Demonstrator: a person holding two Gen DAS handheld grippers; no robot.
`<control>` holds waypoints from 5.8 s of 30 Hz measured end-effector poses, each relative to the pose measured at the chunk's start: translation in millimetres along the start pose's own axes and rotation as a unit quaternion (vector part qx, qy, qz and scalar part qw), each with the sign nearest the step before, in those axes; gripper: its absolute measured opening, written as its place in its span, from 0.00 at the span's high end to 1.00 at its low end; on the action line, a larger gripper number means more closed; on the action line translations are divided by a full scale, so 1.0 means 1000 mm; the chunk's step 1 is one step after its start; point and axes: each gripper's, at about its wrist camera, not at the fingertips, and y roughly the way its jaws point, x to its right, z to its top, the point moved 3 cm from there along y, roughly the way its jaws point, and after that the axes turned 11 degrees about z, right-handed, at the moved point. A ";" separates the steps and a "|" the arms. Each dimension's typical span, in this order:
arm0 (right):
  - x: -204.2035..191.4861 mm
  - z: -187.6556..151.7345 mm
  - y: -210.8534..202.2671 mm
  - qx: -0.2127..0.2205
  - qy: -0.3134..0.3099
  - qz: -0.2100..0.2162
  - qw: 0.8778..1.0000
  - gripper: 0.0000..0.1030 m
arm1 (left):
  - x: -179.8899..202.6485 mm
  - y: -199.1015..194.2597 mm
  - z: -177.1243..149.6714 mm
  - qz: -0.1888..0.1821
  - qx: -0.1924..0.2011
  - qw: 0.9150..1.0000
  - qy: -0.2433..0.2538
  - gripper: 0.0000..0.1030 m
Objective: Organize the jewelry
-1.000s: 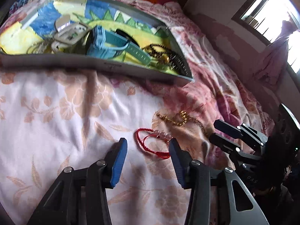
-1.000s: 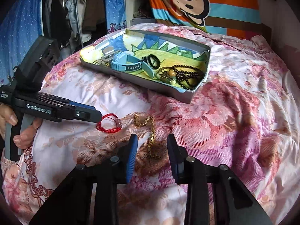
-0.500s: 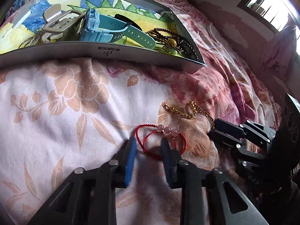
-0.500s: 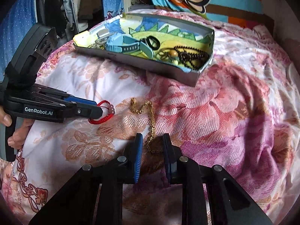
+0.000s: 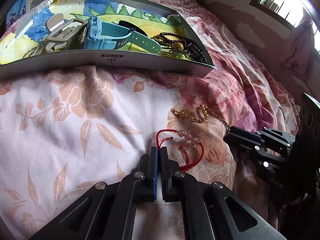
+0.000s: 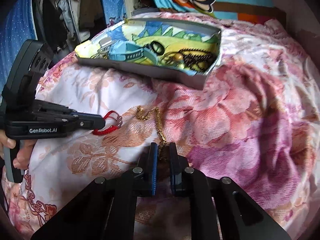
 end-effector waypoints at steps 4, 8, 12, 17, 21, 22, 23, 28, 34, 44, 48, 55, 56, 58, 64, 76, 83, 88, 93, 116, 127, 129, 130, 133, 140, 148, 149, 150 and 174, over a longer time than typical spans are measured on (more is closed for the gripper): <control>-0.003 0.005 -0.014 0.029 -0.012 -0.026 0.999 0.91 | 0.002 -0.003 0.002 0.003 0.007 1.000 0.003 0.97; -0.006 0.011 -0.028 0.054 -0.024 -0.044 0.997 0.98 | 0.000 -0.006 0.001 0.003 0.013 1.000 0.000 0.97; -0.005 0.014 -0.030 0.053 -0.026 -0.035 0.998 0.98 | -0.001 -0.007 0.000 0.003 0.015 1.000 0.001 0.97; -0.007 0.012 -0.023 0.037 -0.029 -0.013 0.999 0.98 | 0.000 -0.007 0.000 0.003 0.015 1.000 0.000 0.97; -0.005 0.009 -0.012 0.014 -0.022 -0.012 1.000 0.97 | 0.000 -0.006 0.000 0.003 0.013 1.000 -0.001 0.97; -0.003 0.007 -0.007 0.004 -0.016 -0.011 1.000 0.97 | 0.000 -0.005 0.000 0.003 0.012 1.000 -0.001 0.97; 0.000 0.007 -0.002 -0.006 -0.010 -0.009 1.000 0.95 | 0.000 -0.005 0.000 0.004 0.011 1.000 -0.001 0.97; 0.009 0.008 0.005 -0.011 0.011 0.006 1.000 0.92 | 0.000 -0.004 0.000 0.003 0.010 1.000 -0.004 0.97; 0.012 0.015 0.012 -0.015 0.008 0.018 1.000 0.88 | 0.000 -0.003 0.000 0.003 0.009 1.000 -0.004 0.97; 0.016 0.017 0.023 -0.023 0.026 0.066 0.997 0.79 | -0.001 -0.002 0.000 0.003 0.009 1.000 -0.004 0.97; 0.016 0.015 0.025 -0.023 0.029 0.058 0.998 0.95 | -0.001 -0.002 0.000 0.003 0.009 1.000 -0.004 0.97; 0.001 0.021 0.012 -0.002 -0.017 0.011 1.000 0.95 | -0.001 -0.007 0.000 0.000 0.022 1.000 -0.007 0.97; -0.002 0.023 0.007 0.006 -0.030 -0.004 1.000 0.96 | -0.001 -0.011 0.001 -0.002 0.032 0.999 -0.008 0.97; -0.005 0.028 -0.002 0.022 -0.049 -0.024 0.998 0.96 | -0.001 -0.019 0.003 -0.003 0.048 0.999 -0.010 0.97; -0.012 0.050 -0.037 0.087 -0.082 -0.064 0.991 0.96 | 0.001 -0.048 0.016 0.005 0.107 0.994 -0.017 0.97; -0.004 0.133 -0.074 0.180 -0.088 -0.073 0.977 0.96 | -0.014 -0.090 0.113 0.041 0.203 0.977 -0.051 0.97; 0.000 0.194 -0.058 0.219 -0.085 -0.051 0.971 0.96 | -0.035 -0.066 0.162 0.076 0.208 0.971 -0.085 0.97; 0.015 0.208 -0.006 0.192 -0.052 -0.021 0.980 0.96 | -0.057 -0.032 0.179 0.090 0.173 0.975 -0.107 0.97; 0.028 0.192 0.048 0.154 -0.020 -0.002 0.988 0.95 | -0.073 -0.011 0.179 0.101 0.155 0.976 -0.118 0.97; 0.045 0.149 0.079 0.087 0.023 -0.026 0.996 0.61 | -0.078 -0.006 0.170 0.094 0.139 0.975 -0.144 0.40; 0.025 0.153 0.012 0.117 -0.002 -0.048 0.992 0.28 | -0.074 -0.060 0.157 0.088 0.180 0.966 -0.163 0.07; 0.018 0.152 -0.004 0.127 -0.008 -0.052 0.991 0.24 | -0.072 -0.074 0.152 0.100 0.193 0.963 -0.161 0.05; 0.014 0.151 -0.013 0.133 -0.011 -0.054 0.990 0.22 | -0.071 -0.082 0.149 0.107 0.200 0.961 -0.160 0.03; 0.004 0.147 -0.037 0.149 -0.012 -0.054 0.987 0.12 | -0.067 -0.104 0.136 0.122 0.220 0.956 -0.153 0.00; -0.025 0.125 -0.104 0.214 -0.014 -0.049 0.976 0.01 | -0.052 -0.163 0.098 0.144 0.261 0.946 -0.128 0.00; -0.056 0.093 -0.153 0.258 -0.011 -0.048 0.965 0.01 | -0.037 -0.217 0.047 0.159 0.305 0.932 -0.113 0.00; -0.061 0.087 -0.159 0.263 -0.009 -0.048 0.963 0.01 | -0.036 -0.223 0.039 0.162 0.309 0.931 -0.111 0.00; -0.065 0.083 -0.161 0.266 -0.009 -0.048 0.963 0.01 | -0.035 -0.228 0.032 0.166 0.312 0.929 -0.109 0.00; -0.092 -0.028 -0.166 0.277 -0.020 -0.099 0.955 0.01 | -0.029 -0.212 -0.091 0.227 0.344 0.908 -0.069 0.00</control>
